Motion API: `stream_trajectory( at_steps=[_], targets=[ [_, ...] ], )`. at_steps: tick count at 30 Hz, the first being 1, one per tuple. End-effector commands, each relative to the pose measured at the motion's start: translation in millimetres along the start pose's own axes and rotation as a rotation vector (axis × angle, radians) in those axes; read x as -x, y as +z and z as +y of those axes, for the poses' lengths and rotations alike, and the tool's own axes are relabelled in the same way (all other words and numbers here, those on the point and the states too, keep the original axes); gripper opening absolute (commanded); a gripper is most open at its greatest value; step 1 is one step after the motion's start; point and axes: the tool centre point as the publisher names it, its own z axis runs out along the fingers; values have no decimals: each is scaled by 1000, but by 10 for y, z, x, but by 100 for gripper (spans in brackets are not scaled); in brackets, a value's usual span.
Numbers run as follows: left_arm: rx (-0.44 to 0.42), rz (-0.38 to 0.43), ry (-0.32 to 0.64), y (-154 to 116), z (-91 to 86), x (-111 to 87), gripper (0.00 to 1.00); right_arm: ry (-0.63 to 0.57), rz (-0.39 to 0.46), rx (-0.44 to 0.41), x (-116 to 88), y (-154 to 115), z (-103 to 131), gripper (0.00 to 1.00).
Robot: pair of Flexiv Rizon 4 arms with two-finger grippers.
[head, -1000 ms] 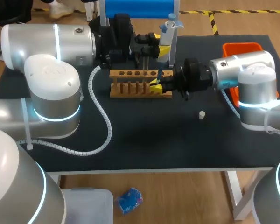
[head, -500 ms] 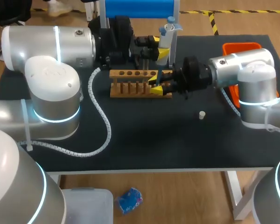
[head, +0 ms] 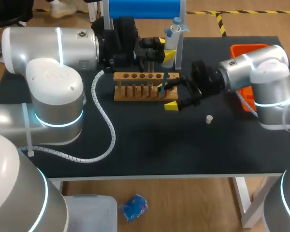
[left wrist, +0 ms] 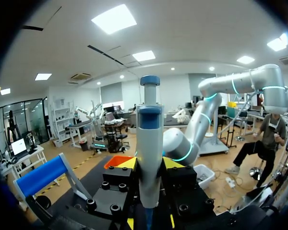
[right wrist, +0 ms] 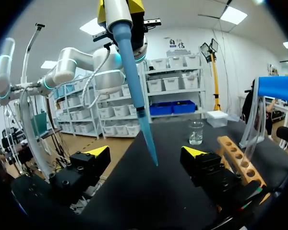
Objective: Invert the test tube, pick up the pipette, mount the tip to pipette, aspirate from beaker and dispense into the tube, eject the tip, return the pipette, and cap with the stopper.
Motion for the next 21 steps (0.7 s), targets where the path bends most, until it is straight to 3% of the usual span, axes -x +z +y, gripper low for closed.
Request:
stream_trajectory(
  at_steps=[1,6,13,16,21],
  targets=[
    [-7,-2,1,3,12,0,0,28,8,-33,-59,-105,2,100],
    [-22,-78,6,-207,-23,119,0,26,16,-42,-85,-129,2,100],
    [7,-350,-31,-691,-17,253,0,26,16,-42,-85,-129,2,100],
    [78,-464,-30,-849,21,292,0,26,16,-42,-85,-129,2,100],
    [78,-464,-30,-849,21,292,0,26,16,-42,-85,-129,2,100]
  ],
)
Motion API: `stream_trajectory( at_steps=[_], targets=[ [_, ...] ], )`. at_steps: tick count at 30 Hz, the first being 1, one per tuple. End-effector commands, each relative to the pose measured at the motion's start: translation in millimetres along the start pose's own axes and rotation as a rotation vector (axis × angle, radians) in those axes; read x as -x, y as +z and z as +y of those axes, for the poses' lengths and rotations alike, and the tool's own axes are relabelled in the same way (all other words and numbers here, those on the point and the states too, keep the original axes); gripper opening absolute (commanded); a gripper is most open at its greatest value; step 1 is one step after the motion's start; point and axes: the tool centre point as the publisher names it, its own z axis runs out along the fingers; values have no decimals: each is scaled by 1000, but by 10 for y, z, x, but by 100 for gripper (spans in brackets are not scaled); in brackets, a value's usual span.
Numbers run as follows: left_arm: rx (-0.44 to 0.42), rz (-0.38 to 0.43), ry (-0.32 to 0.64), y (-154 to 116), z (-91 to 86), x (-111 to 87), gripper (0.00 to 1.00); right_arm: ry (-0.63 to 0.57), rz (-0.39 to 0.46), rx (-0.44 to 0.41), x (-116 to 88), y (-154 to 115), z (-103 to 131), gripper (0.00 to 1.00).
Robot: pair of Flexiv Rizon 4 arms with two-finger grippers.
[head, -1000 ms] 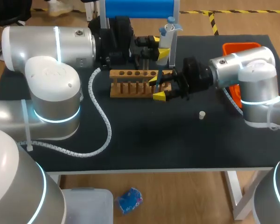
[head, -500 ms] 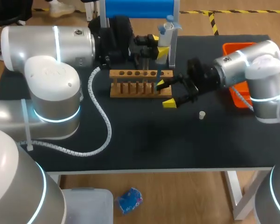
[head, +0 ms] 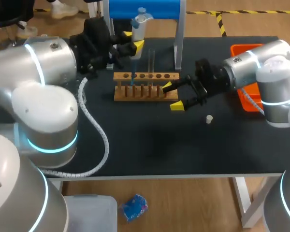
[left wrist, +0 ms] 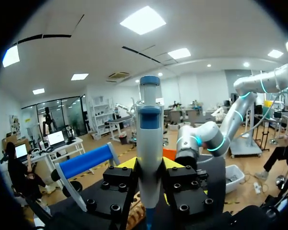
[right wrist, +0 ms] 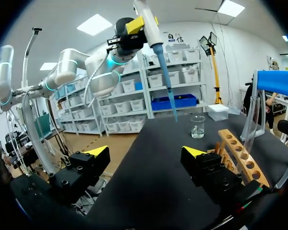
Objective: Invert the test tube, pick up the pipette, mount the tip to pipette, aspirate from beaker and dispense into the tube, eject the tip, return the pipette, and cap with the stopper.
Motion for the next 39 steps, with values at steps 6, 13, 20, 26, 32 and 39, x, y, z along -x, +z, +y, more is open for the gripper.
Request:
stream_trajectory(
  at_steps=[6,13,20,26,32,39],
  targets=[
    [36,-59,-1,-65,-57,-93,0,0,1,-2,-4,-8,6,100],
    [36,-59,-1,-65,-57,-93,0,0,1,-2,-4,-8,6,100],
    [10,-50,-44,-166,-32,49,0,-15,-35,-9,-3,57,23,100],
    [-54,38,-109,-393,74,263,0,-44,-125,-38,43,294,38,100],
    [-81,92,-75,-618,164,397,0,-89,-174,-56,77,560,42,100],
    [-124,153,-64,-819,295,544,0,-160,-229,-92,51,864,5,100]
  ],
)
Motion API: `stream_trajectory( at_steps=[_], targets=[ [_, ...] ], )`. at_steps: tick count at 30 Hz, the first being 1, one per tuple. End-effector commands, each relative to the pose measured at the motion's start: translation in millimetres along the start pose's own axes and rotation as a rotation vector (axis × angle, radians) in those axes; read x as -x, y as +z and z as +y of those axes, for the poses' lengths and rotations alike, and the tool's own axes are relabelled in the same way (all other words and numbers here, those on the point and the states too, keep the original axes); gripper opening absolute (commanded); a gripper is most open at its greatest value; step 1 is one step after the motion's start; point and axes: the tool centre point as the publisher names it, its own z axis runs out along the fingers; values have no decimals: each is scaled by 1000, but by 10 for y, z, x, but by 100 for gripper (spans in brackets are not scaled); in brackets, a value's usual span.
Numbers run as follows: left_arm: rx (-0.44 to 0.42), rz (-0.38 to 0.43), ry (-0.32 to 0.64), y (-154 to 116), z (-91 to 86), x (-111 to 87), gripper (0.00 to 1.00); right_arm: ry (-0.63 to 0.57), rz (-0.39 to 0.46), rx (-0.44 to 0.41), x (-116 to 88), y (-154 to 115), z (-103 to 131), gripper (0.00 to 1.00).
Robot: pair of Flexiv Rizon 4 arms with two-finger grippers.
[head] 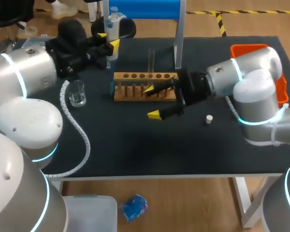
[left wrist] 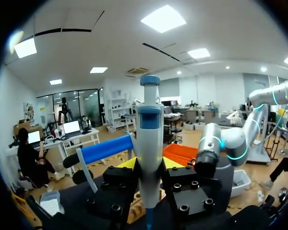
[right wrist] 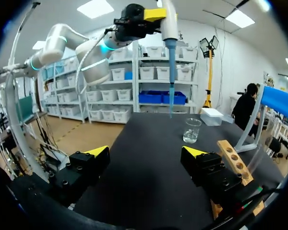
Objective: Invert the test tube, pick up the pipette, mount the tip to pipette, aspirate from beaker and dispense into the tube, eject the tip, return the pipette, and cap with the stopper.
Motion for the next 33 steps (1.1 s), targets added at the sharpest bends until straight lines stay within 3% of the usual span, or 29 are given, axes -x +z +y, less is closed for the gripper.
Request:
stream_trajectory(
  at_steps=[1,20,22,33],
  targets=[
    [-137,292,7,-345,136,173,0,-3,-69,0,-44,182,17,100],
    [-135,296,9,-355,146,192,0,-3,-69,0,-44,182,17,100],
    [-135,296,9,-355,146,192,0,-5,-99,-48,-50,283,-7,100],
    [-121,286,60,-427,326,575,0,-29,-151,-39,-150,686,-87,100]
  ],
)
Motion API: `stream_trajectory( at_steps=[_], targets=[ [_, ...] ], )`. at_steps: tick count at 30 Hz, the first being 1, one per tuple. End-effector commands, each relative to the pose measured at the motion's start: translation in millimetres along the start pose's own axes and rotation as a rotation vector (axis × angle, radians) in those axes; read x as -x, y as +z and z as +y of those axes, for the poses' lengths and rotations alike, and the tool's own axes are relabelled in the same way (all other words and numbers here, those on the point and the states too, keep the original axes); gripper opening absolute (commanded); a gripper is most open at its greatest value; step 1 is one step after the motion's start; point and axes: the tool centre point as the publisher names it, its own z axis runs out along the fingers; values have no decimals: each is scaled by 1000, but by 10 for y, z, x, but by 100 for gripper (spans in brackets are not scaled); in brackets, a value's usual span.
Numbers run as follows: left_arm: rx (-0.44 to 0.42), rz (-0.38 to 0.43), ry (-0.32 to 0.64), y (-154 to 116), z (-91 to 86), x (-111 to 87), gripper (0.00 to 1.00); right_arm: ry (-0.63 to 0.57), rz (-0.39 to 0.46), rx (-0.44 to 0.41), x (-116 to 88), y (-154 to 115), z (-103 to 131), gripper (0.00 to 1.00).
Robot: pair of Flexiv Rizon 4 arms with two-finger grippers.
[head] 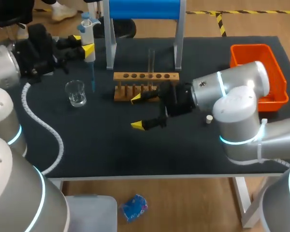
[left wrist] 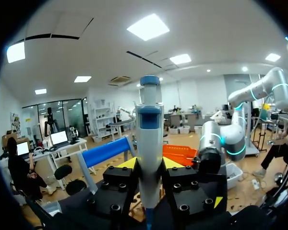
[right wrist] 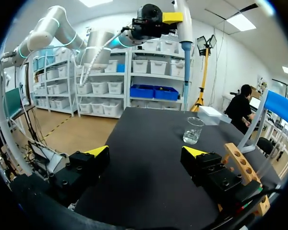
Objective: Invert the test tube, pick up the pipette, mount the tip to pipette, aspirate from beaker and dispense into the tube, eject the tip, return the pipette, and cap with the stopper.
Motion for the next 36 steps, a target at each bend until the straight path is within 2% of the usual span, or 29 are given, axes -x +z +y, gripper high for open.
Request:
stream_trajectory(
  at_steps=[1,7,15,18,32,36],
  targets=[
    [-45,119,-11,-93,109,123,0,-5,-59,4,-54,242,-62,100],
    [-48,139,-16,-139,235,309,0,2,-90,25,-82,430,-132,100],
    [-25,152,-17,-156,311,512,0,37,-186,57,-59,679,-268,100],
    [-13,148,-17,-155,315,526,0,47,-211,49,-20,750,-283,100],
    [-13,148,-17,-155,315,526,0,47,-211,49,-20,750,-283,100],
    [-13,148,-17,-155,315,526,0,83,-235,62,19,809,-356,100]
  ],
)
